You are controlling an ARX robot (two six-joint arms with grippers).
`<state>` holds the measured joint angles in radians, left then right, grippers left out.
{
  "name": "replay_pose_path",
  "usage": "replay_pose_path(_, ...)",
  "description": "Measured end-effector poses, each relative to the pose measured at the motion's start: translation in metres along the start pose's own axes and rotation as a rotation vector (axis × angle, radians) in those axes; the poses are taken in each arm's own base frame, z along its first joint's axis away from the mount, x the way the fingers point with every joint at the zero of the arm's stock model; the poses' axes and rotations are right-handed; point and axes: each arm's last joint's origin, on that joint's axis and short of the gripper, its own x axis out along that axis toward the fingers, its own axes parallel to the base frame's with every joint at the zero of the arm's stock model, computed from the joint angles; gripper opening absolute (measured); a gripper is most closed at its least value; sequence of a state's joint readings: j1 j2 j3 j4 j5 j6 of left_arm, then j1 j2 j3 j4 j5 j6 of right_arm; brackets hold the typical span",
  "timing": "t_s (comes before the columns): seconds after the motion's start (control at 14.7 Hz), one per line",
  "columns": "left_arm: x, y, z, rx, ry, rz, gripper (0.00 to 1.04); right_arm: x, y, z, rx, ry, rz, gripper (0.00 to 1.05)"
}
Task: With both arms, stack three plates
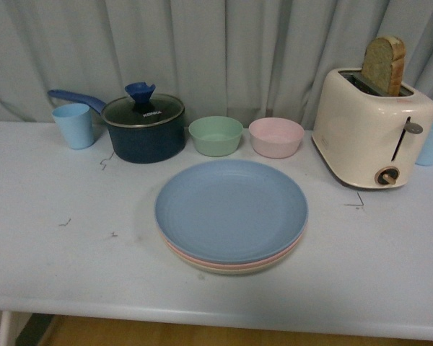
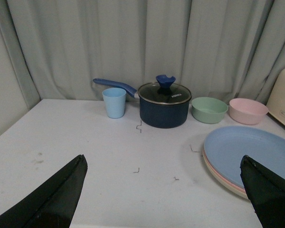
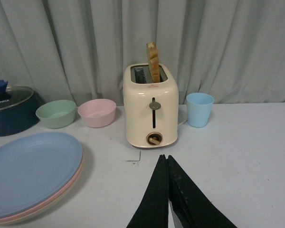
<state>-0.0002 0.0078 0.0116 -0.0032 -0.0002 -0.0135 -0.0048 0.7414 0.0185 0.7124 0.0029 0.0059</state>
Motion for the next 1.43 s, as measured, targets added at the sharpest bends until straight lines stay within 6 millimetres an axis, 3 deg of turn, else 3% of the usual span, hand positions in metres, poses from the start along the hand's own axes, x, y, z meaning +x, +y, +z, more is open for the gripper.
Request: replay_pose_path(1.43, 0.0, 0.0, 0.0, 0.0, 0.0, 0.0, 0.98, -0.048, 0.0, 0.006, 0.0, -0.035, 0.003, 0.02)
